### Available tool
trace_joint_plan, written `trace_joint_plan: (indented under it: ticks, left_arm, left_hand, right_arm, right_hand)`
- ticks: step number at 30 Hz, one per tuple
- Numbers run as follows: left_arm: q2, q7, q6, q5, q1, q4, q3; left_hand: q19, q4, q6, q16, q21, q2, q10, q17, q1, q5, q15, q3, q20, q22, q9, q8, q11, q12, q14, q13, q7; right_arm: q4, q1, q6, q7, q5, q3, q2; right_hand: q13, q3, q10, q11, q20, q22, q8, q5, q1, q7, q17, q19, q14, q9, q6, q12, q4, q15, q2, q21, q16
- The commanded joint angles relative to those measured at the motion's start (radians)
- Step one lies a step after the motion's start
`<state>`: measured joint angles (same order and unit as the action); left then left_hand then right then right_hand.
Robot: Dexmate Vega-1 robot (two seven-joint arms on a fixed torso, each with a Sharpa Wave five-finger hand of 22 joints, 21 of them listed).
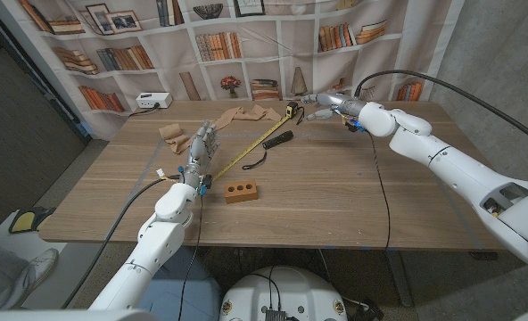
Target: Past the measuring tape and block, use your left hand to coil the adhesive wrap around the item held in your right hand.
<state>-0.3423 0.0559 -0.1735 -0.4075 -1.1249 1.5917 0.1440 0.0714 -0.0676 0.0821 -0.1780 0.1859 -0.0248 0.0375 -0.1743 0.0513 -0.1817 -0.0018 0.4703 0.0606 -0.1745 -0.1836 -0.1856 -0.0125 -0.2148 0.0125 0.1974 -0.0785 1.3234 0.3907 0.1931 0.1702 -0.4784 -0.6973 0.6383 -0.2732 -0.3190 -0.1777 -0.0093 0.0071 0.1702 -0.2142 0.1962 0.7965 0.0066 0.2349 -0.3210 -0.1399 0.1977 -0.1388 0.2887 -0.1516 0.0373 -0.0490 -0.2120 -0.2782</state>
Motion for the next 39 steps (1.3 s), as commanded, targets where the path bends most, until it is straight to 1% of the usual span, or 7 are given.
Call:
trace_joint_plan:
  ticks: [1, 7, 13, 23, 32, 35, 39]
  left_arm:
    - [0.000, 0.008, 0.001, 0.002, -0.003, 0.005, 0.004]
    - [-0.001, 0.010, 0.004, 0.002, -0.004, 0.007, 0.004]
    - [-0.002, 0.011, 0.005, 0.001, -0.005, 0.007, 0.003]
    - [-0.003, 0.007, 0.009, -0.004, -0.005, 0.006, 0.002]
    - [-0.003, 0.003, 0.013, -0.008, -0.002, 0.002, 0.000]
    - [-0.003, 0.002, 0.012, -0.008, -0.001, -0.002, 0.001]
    - [-0.001, 0.001, 0.012, -0.008, 0.001, -0.005, 0.001]
  left_hand:
    - [0.003, -0.006, 0.007, -0.009, 0.009, -0.006, 0.010, -0.006, 0.000, -0.003, 0.002, -0.002, -0.004, -0.003, -0.003, -0.007, 0.002, -0.005, -0.001, 0.005, 0.000]
    - [0.002, -0.006, 0.007, -0.009, 0.009, -0.006, 0.011, -0.006, 0.000, -0.003, 0.002, -0.002, -0.003, -0.003, -0.003, -0.007, 0.000, -0.006, -0.002, 0.005, -0.001]
    - [0.002, -0.006, 0.007, -0.009, 0.009, -0.007, 0.010, -0.006, 0.000, -0.003, 0.002, -0.002, -0.004, -0.003, -0.003, -0.007, 0.004, -0.005, -0.001, 0.005, -0.001]
    - [0.002, -0.006, 0.008, -0.008, 0.009, -0.007, 0.012, -0.006, 0.000, -0.003, 0.003, -0.002, -0.004, -0.003, -0.003, -0.007, -0.003, -0.006, -0.003, 0.006, 0.000]
    - [0.002, -0.006, 0.007, -0.008, 0.009, -0.008, 0.010, -0.006, 0.000, -0.003, 0.003, -0.003, -0.004, -0.003, -0.003, -0.007, -0.001, -0.005, -0.003, 0.006, 0.000]
    - [0.002, -0.006, 0.007, -0.008, 0.009, -0.008, 0.010, -0.006, -0.001, -0.003, 0.003, -0.003, -0.004, -0.003, -0.003, -0.007, -0.001, -0.005, -0.002, 0.006, 0.000]
    - [0.002, -0.006, 0.007, -0.009, 0.009, -0.008, 0.015, -0.006, -0.001, -0.003, 0.002, -0.003, -0.004, -0.003, -0.003, -0.007, -0.003, -0.007, -0.002, 0.006, 0.000]
  right_arm:
    - [-0.025, -0.032, 0.021, 0.005, -0.044, -0.024, -0.013]
    - [-0.044, -0.047, 0.035, -0.001, -0.065, -0.036, -0.022]
    - [-0.059, -0.062, 0.043, 0.003, -0.082, -0.048, -0.032]
    - [-0.089, -0.087, 0.055, 0.019, -0.101, -0.067, -0.053]
    - [-0.129, -0.116, 0.068, 0.041, -0.119, -0.090, -0.079]
    - [-0.139, -0.131, 0.060, 0.073, -0.127, -0.103, -0.090]
    - [-0.163, -0.146, 0.072, 0.077, -0.136, -0.114, -0.103]
  right_hand:
    - [-0.005, -0.003, -0.009, -0.007, -0.010, 0.003, -0.002, -0.001, 0.023, -0.005, 0.007, -0.012, -0.009, 0.004, -0.005, 0.003, -0.009, 0.056, 0.001, -0.001, -0.013]
    - [-0.007, -0.005, -0.020, -0.011, -0.017, 0.002, -0.008, 0.000, 0.040, -0.008, 0.009, -0.029, -0.023, 0.004, -0.025, 0.007, -0.015, 0.062, 0.003, -0.004, -0.019]
    - [-0.009, -0.005, -0.034, -0.026, -0.029, 0.004, -0.009, -0.001, 0.051, -0.011, 0.015, -0.050, -0.038, 0.004, -0.033, 0.011, -0.013, 0.073, 0.002, -0.008, -0.028]
    - [-0.010, -0.004, -0.036, -0.026, -0.032, 0.004, -0.009, -0.001, 0.058, -0.013, 0.018, -0.053, -0.037, 0.004, -0.037, 0.011, -0.013, 0.072, 0.001, -0.007, -0.029]
    - [-0.012, -0.002, -0.045, -0.030, -0.033, 0.005, -0.008, -0.002, 0.063, -0.014, 0.022, -0.058, -0.039, 0.004, -0.038, 0.015, -0.010, 0.075, 0.000, -0.007, -0.033]
    - [-0.013, -0.001, -0.036, -0.032, -0.033, 0.005, -0.007, -0.002, 0.063, -0.014, 0.024, -0.058, -0.037, 0.004, -0.036, 0.011, -0.009, 0.077, -0.001, -0.006, -0.033]
    - [-0.014, 0.001, -0.035, -0.031, -0.033, 0.006, -0.004, -0.003, 0.064, -0.015, 0.027, -0.055, -0.031, 0.004, -0.033, 0.011, -0.007, 0.077, -0.001, -0.004, -0.032]
